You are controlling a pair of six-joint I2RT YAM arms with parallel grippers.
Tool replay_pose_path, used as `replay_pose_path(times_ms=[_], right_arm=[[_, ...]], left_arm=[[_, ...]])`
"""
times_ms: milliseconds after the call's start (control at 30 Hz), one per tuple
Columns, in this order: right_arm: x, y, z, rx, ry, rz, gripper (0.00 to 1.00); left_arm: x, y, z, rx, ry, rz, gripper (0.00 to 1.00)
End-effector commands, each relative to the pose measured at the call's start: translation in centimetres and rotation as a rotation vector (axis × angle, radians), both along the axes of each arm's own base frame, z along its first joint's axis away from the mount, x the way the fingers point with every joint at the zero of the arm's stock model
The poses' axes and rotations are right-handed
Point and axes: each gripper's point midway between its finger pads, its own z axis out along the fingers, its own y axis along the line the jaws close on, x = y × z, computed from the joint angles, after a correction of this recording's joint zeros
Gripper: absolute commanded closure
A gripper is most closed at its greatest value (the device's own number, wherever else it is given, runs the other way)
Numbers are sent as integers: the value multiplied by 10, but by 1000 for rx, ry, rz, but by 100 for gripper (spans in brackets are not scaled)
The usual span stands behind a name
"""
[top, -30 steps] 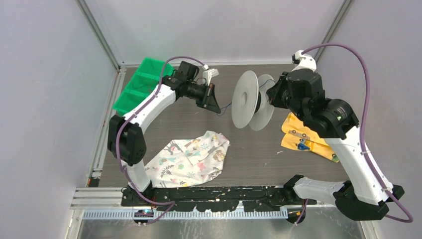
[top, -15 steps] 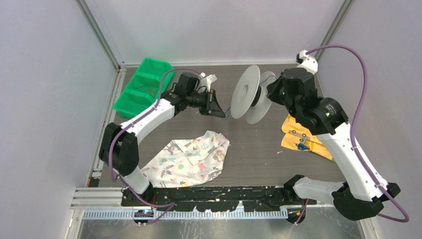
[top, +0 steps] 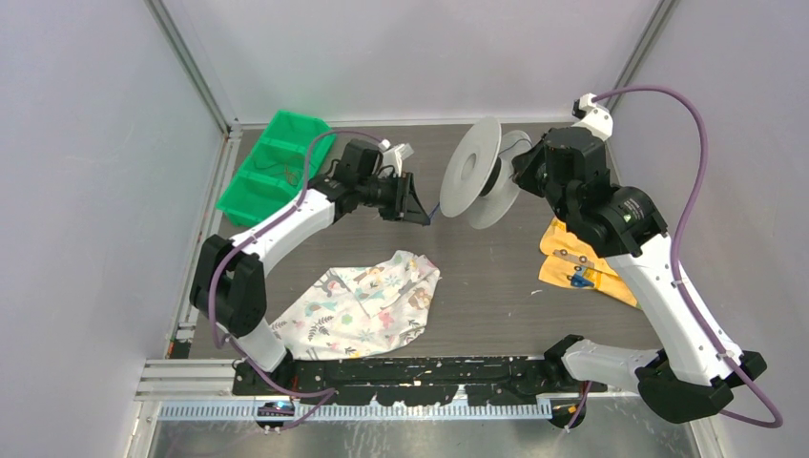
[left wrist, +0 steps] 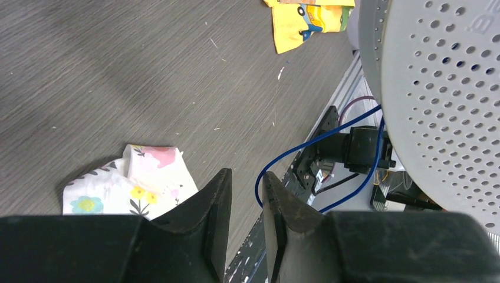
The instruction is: Wrap the cables
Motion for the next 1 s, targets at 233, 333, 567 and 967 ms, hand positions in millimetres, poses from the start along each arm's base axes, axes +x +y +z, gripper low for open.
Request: replay_pose_path(times_ms=[233,333,567,967], right_arm=[[10,-12,51,120,-180,-83,99],[11,-15,52,119,-185,-90,99],[12,-16,56,122,-191,-88,99],[23,-18,41,89,-152,-103,99]], left_arm=[[-10,6,27,-37,-122,-45,73],[-16,6,25,-54,-103,-60,73],[-18,-3,27,-131,-60,-65,98],[-34,-5,60,-247,-190,-147,100]])
